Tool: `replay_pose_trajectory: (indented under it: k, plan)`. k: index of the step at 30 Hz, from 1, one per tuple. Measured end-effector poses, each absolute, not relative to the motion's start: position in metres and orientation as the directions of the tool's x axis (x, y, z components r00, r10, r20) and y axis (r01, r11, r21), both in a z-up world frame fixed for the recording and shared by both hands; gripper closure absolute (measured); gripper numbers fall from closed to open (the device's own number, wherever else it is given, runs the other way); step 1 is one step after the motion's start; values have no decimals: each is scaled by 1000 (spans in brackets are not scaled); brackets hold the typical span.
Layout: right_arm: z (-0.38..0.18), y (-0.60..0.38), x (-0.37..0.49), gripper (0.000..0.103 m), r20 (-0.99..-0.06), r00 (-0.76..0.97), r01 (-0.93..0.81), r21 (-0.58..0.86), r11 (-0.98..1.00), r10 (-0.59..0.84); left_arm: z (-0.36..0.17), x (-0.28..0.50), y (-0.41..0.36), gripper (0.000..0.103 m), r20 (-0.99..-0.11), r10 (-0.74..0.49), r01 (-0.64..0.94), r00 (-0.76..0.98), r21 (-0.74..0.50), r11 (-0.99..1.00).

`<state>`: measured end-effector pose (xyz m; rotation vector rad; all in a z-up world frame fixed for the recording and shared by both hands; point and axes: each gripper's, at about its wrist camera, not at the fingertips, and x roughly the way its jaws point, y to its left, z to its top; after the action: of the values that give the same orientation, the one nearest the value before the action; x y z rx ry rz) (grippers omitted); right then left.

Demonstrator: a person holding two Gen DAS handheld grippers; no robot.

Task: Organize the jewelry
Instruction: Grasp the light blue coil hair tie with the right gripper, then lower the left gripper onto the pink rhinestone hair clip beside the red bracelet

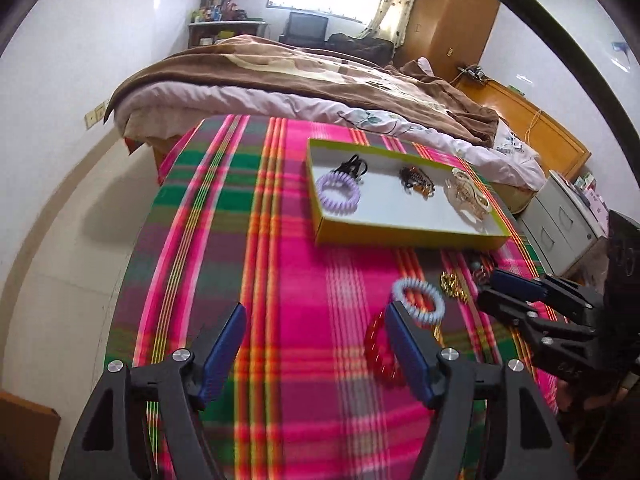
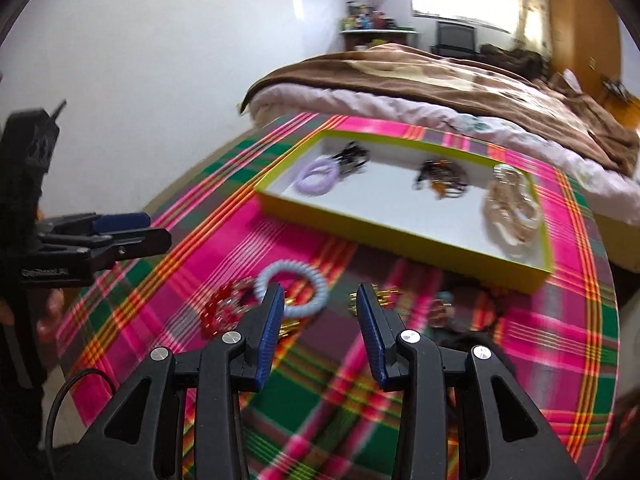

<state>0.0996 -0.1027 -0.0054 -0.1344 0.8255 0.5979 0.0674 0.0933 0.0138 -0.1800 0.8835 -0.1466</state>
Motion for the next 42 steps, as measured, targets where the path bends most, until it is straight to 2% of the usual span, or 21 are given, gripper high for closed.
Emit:
replay_pose_trajectory:
  k: [23, 25, 27, 30, 34, 42]
  plan:
    - [-33, -63, 104, 64, -787, 493, -683, -85, 726, 371, -8, 42, 109, 32, -766, -224, 17, 603, -269, 963]
    - [-33, -64, 104, 69, -782, 498, -685, -91, 723, 374, -8, 43, 108, 32, -766, -227, 20, 602, -269, 963]
    - [-33, -66, 105, 85, -779, 503, -680, -88, 728, 375, -9, 45, 106, 32, -767, -230, 23, 598, -271, 962]
    - [-34, -68, 107, 90, -775, 507, -675, -84, 733, 378, -10, 48, 102, 32, -771, -234, 27, 593, -272, 962]
    - [-32, -71, 109, 93, -768, 512, -667, -73, 741, 386, -12, 51, 97, 32, -774, -243, 36, 585, -275, 961]
    - [-10, -96, 98, 93, -694, 571, -621, -14, 784, 439, -11, 59, 79, 32, -774, -281, 86, 567, -284, 955]
